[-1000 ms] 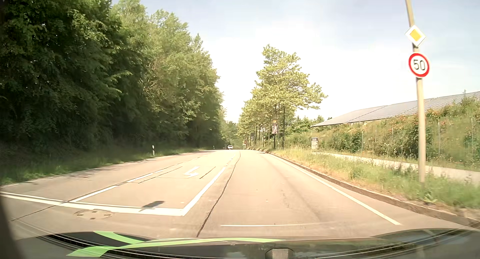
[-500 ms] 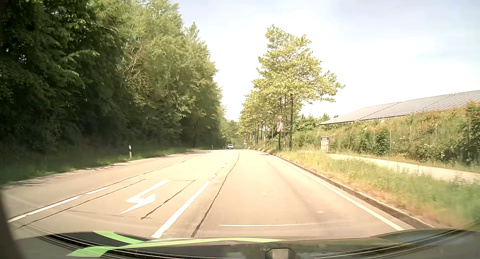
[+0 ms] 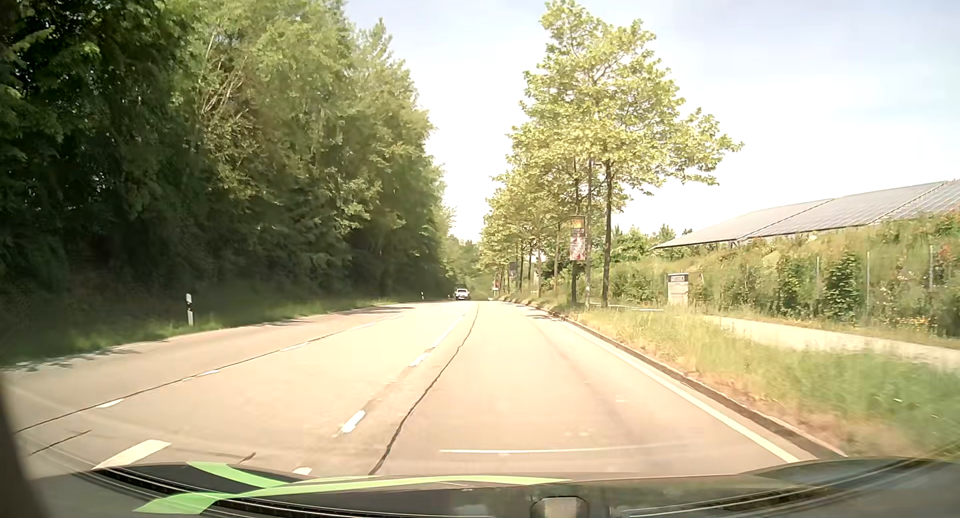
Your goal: Follow the waypoints while adhering to traffic rules and regulations
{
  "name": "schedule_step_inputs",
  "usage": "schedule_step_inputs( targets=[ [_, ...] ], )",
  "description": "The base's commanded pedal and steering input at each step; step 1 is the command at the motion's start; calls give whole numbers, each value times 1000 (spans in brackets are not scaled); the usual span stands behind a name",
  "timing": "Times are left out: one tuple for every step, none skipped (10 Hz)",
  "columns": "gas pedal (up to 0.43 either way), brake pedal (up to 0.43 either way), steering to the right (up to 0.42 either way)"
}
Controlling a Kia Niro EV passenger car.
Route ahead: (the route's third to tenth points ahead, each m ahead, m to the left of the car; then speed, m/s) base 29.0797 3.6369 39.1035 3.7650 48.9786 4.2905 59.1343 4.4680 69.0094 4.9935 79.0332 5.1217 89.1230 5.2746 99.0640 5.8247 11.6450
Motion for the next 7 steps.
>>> schedule_step_inputs(
  targets=[
    [47,0,-8],
    [47,0,-9],
    [47,0,-11],
    [47,0,-11],
    [47,0,-11],
    [47,0,-11],
    [47,0,-9]
  ],
)
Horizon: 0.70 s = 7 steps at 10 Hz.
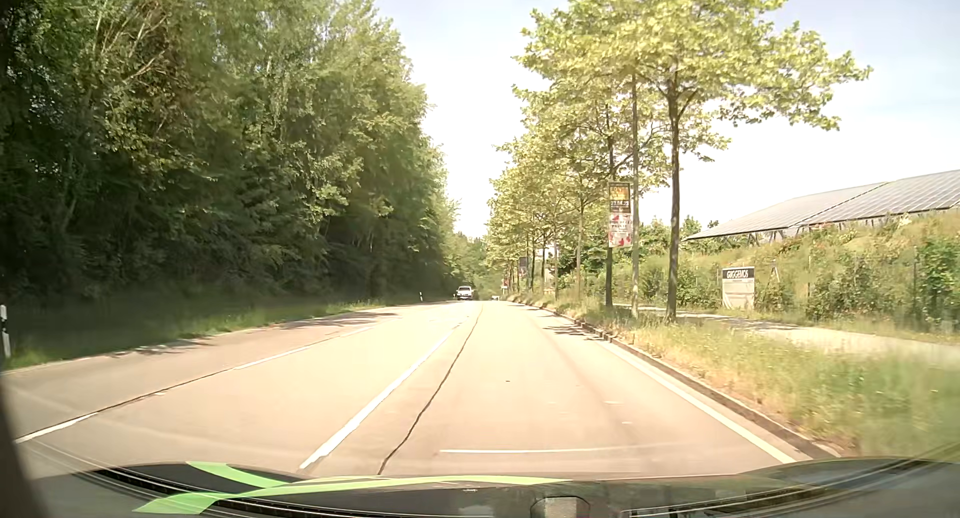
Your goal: Follow the waypoints while adhering to traffic rules and regulations
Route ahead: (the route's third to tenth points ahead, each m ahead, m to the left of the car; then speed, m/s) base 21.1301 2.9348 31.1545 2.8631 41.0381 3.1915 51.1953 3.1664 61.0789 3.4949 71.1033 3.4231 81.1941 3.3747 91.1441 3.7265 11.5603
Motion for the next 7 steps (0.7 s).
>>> schedule_step_inputs(
  targets=[
    [47,0,-9],
    [47,0,-9],
    [47,0,-8],
    [47,0,-8],
    [47,0,-8],
    [47,0,-8],
    [47,0,-8]
  ],
)
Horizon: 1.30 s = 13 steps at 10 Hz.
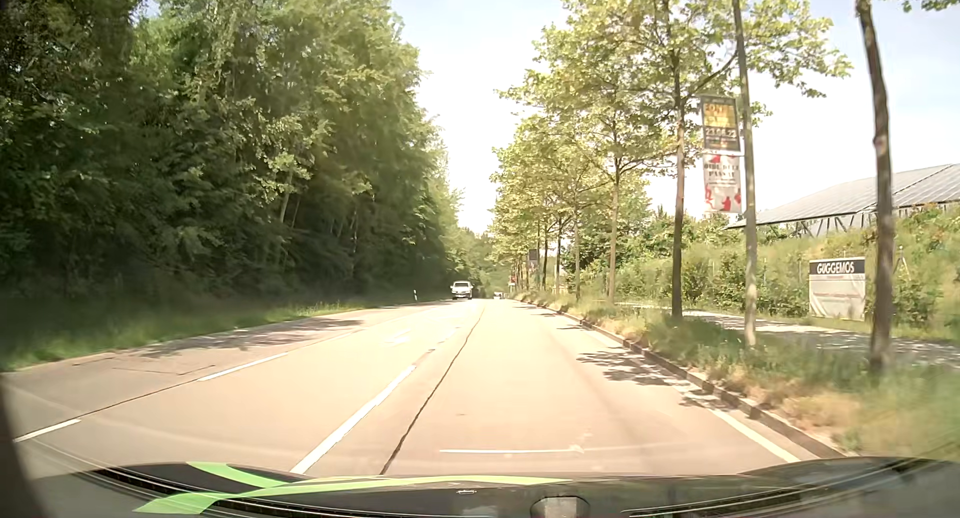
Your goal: Follow the waypoints while adhering to traffic rules and regulations
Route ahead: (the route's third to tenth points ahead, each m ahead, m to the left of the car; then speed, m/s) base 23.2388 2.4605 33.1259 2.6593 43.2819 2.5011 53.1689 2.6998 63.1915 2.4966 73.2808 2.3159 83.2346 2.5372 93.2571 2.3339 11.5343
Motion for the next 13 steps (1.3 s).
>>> schedule_step_inputs(
  targets=[
    [47,0,-8],
    [47,0,-8],
    [47,0,-8],
    [47,0,-8],
    [47,0,-8],
    [47,0,-8],
    [47,0,-8],
    [47,0,-8],
    [47,0,-8],
    [47,0,-8],
    [47,0,-8],
    [47,0,-8],
    [47,0,-8]
  ],
)
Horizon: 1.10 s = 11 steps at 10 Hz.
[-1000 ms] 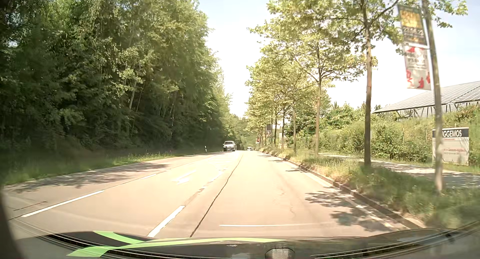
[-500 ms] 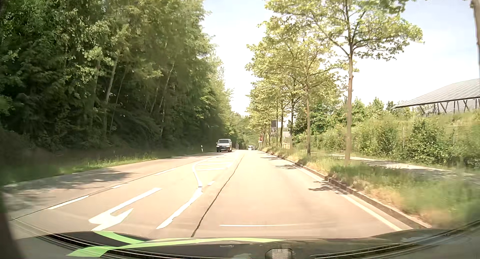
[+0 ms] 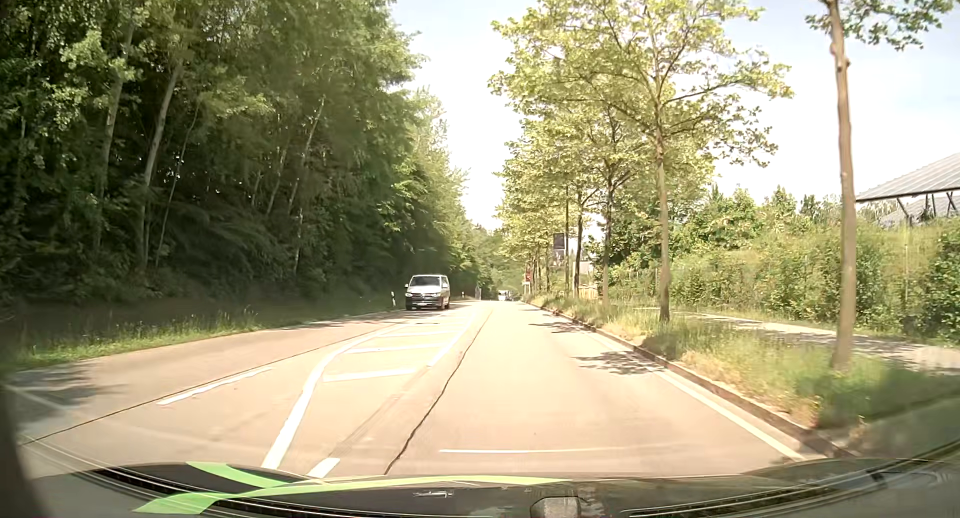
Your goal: Follow the waypoints while adhering to traffic rules and regulations
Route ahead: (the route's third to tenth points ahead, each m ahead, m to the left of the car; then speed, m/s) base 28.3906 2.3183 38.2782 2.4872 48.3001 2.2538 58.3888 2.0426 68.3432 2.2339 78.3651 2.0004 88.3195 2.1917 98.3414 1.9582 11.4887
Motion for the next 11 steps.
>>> schedule_step_inputs(
  targets=[
    [47,0,-7],
    [47,0,-7],
    [39,0,-7],
    [0,0,-7],
    [0,0,-6],
    [0,0,-6],
    [0,0,-5],
    [0,0,-4],
    [0,0,-4],
    [0,0,-3],
    [0,0,0]
  ],
)
